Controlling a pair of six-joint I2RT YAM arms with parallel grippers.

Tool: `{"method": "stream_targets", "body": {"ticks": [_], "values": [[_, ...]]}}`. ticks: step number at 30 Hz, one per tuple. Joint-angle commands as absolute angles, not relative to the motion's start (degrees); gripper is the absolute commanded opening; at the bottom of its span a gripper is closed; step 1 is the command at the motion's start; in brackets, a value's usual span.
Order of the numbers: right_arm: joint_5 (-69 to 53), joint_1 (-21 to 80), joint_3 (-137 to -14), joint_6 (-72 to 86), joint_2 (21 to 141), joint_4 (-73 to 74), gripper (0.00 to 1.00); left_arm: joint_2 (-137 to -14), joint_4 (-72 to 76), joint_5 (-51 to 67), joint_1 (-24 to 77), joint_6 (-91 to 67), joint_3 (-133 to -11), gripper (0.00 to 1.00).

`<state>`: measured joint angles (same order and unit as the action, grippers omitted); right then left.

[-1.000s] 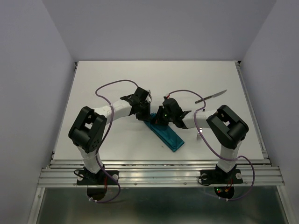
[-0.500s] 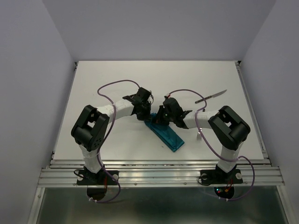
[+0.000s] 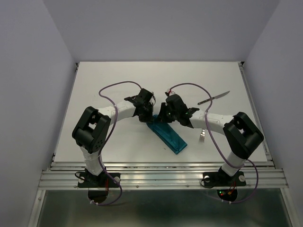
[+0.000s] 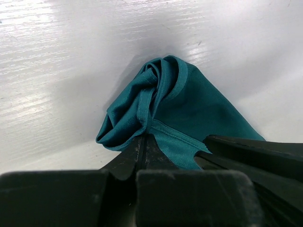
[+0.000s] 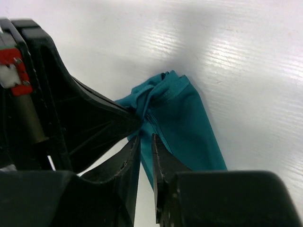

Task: Fold the napkin into a case and place the utensils inside
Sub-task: Stuff the top corner of the smaller-rectangle-folded napkin into the folded napkin.

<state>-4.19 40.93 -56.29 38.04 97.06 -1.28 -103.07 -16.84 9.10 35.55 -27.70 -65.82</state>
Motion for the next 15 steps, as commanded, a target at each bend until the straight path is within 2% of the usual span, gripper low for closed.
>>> {"method": "stream_targets", "body": {"ticks": [1,8,15], "values": [[-0.3,43.3,-58.5,28.7,95.7,6.6,0.23,-101.0,-16.1,11.1,35.5,-28.5,-67.9,0.0],[5.3,45.8,-57.7,23.6,96.0,9.9,0.29,-100.5,-15.4,13.4,34.7,-29.4,-67.9,0.0],[8.4,47.5,-58.4,22.4,98.7,11.1,0.29,-100.5,-14.9,14.8,34.4,-29.8,-67.9,0.0]]}}
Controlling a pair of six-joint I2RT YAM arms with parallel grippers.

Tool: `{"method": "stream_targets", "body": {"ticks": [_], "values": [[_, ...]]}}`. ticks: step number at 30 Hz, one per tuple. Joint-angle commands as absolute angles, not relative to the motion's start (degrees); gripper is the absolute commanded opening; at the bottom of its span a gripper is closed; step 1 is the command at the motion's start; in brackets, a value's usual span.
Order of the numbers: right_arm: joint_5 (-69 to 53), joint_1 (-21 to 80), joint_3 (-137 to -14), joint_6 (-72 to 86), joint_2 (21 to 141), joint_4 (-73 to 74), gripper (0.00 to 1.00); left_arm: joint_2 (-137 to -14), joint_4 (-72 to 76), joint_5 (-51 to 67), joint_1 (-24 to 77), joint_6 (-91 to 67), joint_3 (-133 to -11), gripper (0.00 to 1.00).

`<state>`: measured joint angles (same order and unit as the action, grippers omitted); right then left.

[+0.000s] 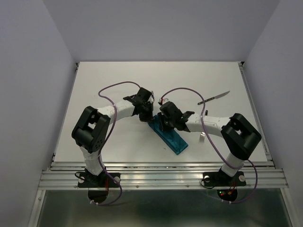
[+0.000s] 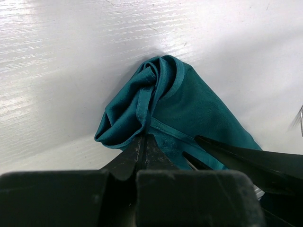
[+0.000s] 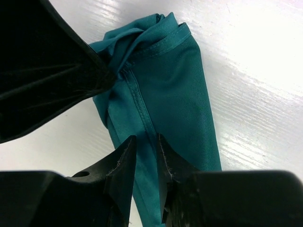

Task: Fold the napkin into a case and place the utensils inside
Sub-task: Stuff the top corner of the smaller-rectangle-folded napkin into the folded napkin, then smooth out the smaller rectangle-folded napkin at the center of the board.

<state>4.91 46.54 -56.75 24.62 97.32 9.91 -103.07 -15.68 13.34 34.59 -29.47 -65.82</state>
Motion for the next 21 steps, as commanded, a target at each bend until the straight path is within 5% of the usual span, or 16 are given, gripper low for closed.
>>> {"method": "stream_targets", "body": {"ticks": [1,8,17,21], "values": [[9.0,48.2,-58.7,22.4,99.1,11.2,0.29,-100.7,-14.9,14.8,34.4,-29.8,-67.8,0.0],[11.3,49.4,-59.9,22.7,102.2,11.9,0.31,-100.5,-14.6,15.3,34.3,-29.7,-67.7,0.0],[13.9,49.9,-59.8,24.1,101.0,11.0,0.01,-100.5,-14.4,15.6,34.2,-29.4,-67.1,0.0],[13.8,49.9,-59.5,24.3,99.9,10.5,0.01,-100.4,-14.2,15.6,34.2,-29.4,-67.0,0.0]]}}
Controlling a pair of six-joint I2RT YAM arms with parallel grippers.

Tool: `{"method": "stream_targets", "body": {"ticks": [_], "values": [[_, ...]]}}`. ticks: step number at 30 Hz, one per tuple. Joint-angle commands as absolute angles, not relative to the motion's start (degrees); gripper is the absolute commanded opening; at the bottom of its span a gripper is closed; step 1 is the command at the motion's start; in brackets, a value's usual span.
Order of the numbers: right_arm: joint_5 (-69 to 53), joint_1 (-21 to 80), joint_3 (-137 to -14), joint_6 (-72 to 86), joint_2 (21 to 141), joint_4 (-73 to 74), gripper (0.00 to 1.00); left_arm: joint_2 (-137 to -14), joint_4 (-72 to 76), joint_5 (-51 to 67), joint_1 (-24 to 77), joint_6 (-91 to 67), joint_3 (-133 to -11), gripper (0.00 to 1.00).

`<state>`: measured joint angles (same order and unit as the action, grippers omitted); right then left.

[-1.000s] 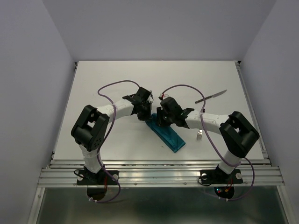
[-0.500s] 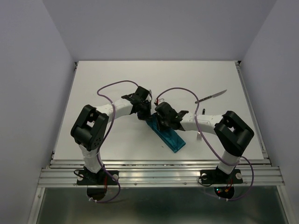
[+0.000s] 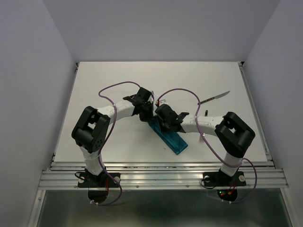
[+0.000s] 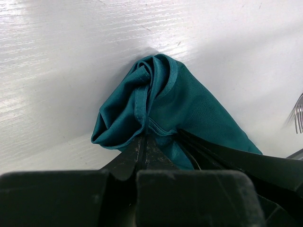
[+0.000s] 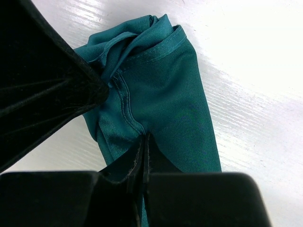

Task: Fold the napkin into a case and place the utensils inside
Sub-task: Smooth out the smaller rectangle-folded napkin at the center of the board.

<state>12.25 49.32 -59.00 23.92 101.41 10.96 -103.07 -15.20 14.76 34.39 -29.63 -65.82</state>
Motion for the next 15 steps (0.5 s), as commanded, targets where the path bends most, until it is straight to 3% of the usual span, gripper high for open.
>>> {"method": "stream_targets", "body": {"ticks": [1,15], "values": [[13.5,49.9,-59.2,24.3,99.5,10.1,0.01,-100.4,-14.2,15.6,34.2,-29.4,-67.0,0.0],[12.6,49.9,-58.4,25.1,97.5,7.5,0.01,-100.6,-13.7,15.8,34.2,-29.6,-66.5,0.0]]}}
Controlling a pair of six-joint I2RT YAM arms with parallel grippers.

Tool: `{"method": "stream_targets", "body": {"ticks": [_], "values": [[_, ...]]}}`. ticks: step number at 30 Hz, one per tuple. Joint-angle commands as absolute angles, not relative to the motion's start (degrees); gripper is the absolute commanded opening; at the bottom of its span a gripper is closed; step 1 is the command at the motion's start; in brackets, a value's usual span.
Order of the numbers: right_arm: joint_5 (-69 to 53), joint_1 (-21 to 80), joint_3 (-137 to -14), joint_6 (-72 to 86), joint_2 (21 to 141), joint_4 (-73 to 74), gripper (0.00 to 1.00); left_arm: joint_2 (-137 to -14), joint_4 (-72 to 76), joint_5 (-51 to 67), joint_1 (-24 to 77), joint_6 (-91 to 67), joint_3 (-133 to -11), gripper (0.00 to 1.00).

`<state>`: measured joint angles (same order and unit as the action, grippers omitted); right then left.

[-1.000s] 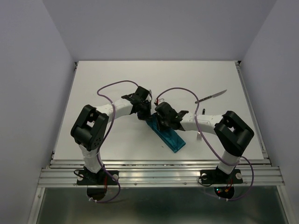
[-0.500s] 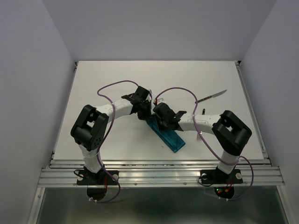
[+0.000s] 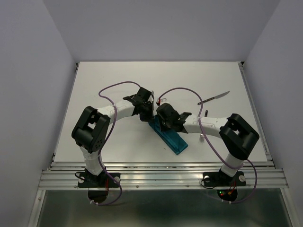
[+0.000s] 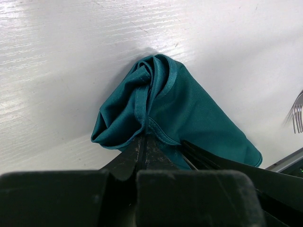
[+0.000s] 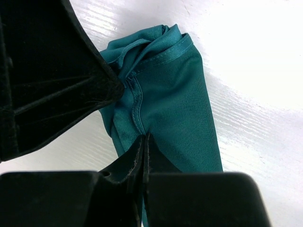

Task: Fold the napkin into a case and place the utensils inside
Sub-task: Smooth out the smaller rectangle-folded napkin at the center of the board.

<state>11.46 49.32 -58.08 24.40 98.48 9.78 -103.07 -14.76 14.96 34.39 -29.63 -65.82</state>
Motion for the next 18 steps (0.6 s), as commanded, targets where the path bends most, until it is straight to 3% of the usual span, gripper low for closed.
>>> {"method": "stream_targets", "body": {"ticks": [1,18], "values": [[12.7,49.9,-58.7,25.3,97.7,7.4,0.01,-100.6,-13.7,15.8,34.2,-29.6,-66.4,0.0],[6.2,49.9,-58.0,24.6,94.7,7.3,0.01,-100.4,-13.6,16.3,33.9,-29.6,-66.8,0.0]]}}
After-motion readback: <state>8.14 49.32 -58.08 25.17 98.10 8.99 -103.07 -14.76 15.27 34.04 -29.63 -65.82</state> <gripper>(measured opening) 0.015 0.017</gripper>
